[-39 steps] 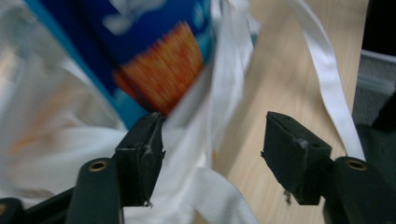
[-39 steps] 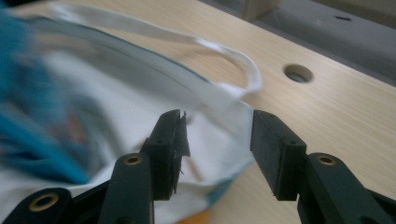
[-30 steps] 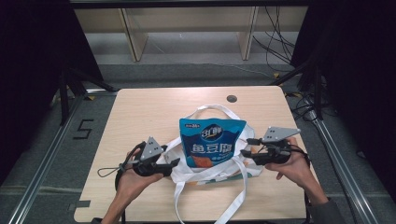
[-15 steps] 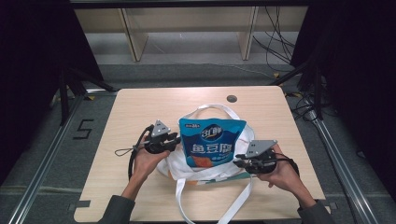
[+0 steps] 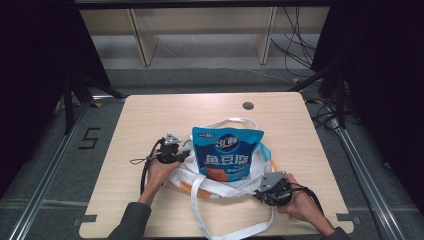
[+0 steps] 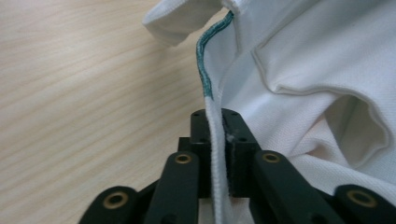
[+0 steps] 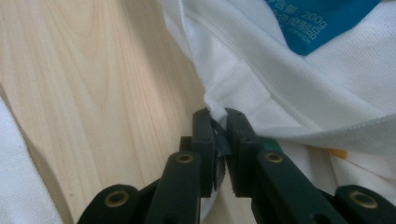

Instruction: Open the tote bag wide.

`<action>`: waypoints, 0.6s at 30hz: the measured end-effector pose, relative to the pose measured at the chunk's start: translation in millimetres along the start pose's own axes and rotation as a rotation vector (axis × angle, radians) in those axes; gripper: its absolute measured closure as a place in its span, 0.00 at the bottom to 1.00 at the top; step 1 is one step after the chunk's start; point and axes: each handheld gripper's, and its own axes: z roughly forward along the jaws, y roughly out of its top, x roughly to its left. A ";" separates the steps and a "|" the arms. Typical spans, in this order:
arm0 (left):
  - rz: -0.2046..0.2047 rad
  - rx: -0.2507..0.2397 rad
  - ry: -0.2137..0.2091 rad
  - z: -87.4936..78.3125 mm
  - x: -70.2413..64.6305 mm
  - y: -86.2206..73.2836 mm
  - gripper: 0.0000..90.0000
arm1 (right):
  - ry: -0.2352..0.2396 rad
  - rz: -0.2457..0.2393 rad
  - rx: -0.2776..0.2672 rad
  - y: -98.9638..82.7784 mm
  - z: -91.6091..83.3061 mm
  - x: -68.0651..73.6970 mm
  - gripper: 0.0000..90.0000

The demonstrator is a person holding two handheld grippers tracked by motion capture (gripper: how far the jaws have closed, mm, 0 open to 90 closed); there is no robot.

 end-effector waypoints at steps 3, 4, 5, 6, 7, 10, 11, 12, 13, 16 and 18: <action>-0.085 -0.094 0.009 -18.7 -5.4 11.4 0.69 | -0.003 0.062 -0.017 -0.3 -9.2 -0.1 0.91; -0.087 -0.119 0.006 -26.1 -7.5 13.6 0.68 | -0.008 0.088 -0.029 0.2 -14.4 -0.3 0.88; -0.074 -0.138 0.002 -37.0 -10.5 16.3 0.67 | -0.013 0.102 -0.041 1.0 -19.5 -0.3 0.85; -0.052 -0.145 -0.008 -47.8 -13.9 18.3 0.67 | -0.012 0.102 -0.077 2.5 -26.9 -1.2 0.82; -0.037 -0.159 -0.011 -57.6 -18.7 19.2 0.68 | -0.014 0.113 -0.118 4.3 -35.4 -1.8 0.79; -0.033 -0.215 -0.057 -80.4 -35.6 15.5 0.72 | 0.000 0.138 -0.238 9.4 -59.3 -6.0 0.72; -0.026 -0.215 -0.074 -84.9 -38.7 14.1 0.77 | -0.020 0.152 -0.317 11.8 -68.7 -9.1 0.72; -0.023 -0.220 -0.100 -88.9 -43.8 11.6 0.79 | -0.019 0.179 -0.344 12.7 -72.9 -9.7 0.73; 0.003 -0.218 -0.112 -92.6 -48.4 8.9 0.83 | -0.025 0.188 -0.388 13.7 -75.7 -12.0 0.74; 0.026 -0.183 -0.161 -92.6 -62.0 -5.1 0.90 | -0.095 0.230 -0.384 16.8 -73.0 -18.3 0.83; 0.052 -0.138 -0.175 -85.5 -69.5 -18.8 0.93 | -0.145 0.211 -0.331 18.0 -58.2 -23.7 0.91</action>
